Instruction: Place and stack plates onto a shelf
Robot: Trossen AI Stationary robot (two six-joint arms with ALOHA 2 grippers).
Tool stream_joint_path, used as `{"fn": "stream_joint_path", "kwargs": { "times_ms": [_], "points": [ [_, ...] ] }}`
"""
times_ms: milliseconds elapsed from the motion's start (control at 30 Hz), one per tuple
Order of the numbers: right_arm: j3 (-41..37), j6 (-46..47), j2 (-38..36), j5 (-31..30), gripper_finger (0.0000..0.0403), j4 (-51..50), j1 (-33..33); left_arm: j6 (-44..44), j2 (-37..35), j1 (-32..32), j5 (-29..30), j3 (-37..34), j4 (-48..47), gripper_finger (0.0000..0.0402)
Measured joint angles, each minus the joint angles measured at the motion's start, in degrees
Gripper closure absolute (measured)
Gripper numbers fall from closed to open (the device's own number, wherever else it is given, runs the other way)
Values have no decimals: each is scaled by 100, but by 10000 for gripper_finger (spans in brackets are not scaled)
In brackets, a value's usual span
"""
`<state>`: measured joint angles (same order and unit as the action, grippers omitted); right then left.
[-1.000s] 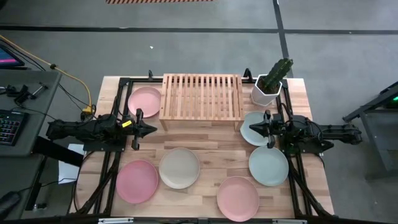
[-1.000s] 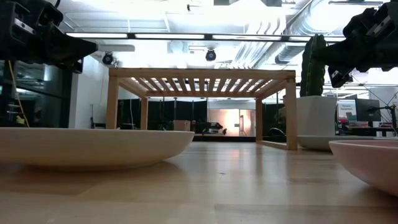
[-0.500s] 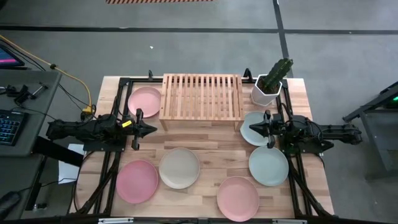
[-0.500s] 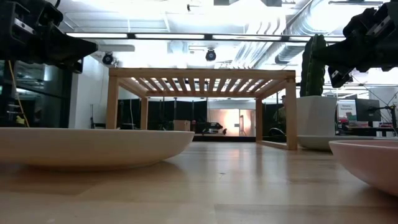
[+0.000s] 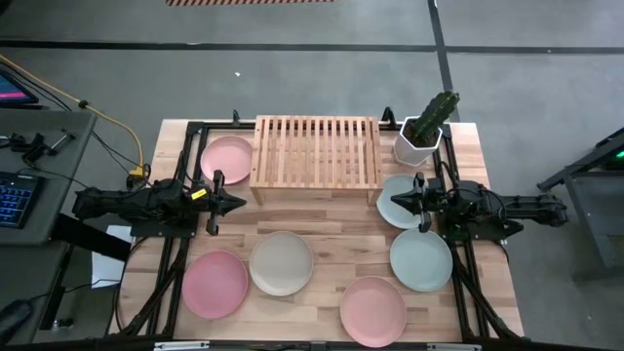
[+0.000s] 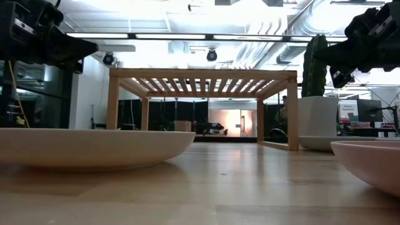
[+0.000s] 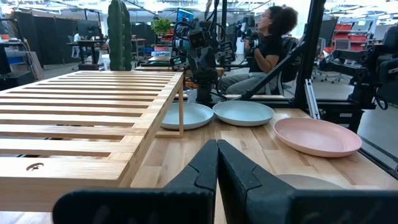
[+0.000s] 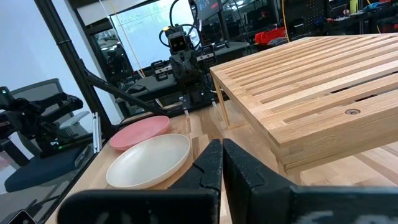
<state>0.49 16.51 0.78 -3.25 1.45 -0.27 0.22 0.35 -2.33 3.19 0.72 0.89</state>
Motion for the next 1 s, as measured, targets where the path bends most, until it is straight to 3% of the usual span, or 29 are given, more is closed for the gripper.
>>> {"fn": "stream_joint_path", "kwargs": {
  "times_ms": [800, 867, 1000],
  "points": [
    [0, -1, 1, 0, 402, 1, 1, -76, 1, 2, -1, -1, 83, 401],
    [0, 0, 2, 0, 402, 0, 2, -512, 1, 2, -28, -1, 330, 401],
    [0, -2, 1, 0, 402, 1, 1, -2682, -1, 2, -328, -1, 1125, 401]
  ]
}}
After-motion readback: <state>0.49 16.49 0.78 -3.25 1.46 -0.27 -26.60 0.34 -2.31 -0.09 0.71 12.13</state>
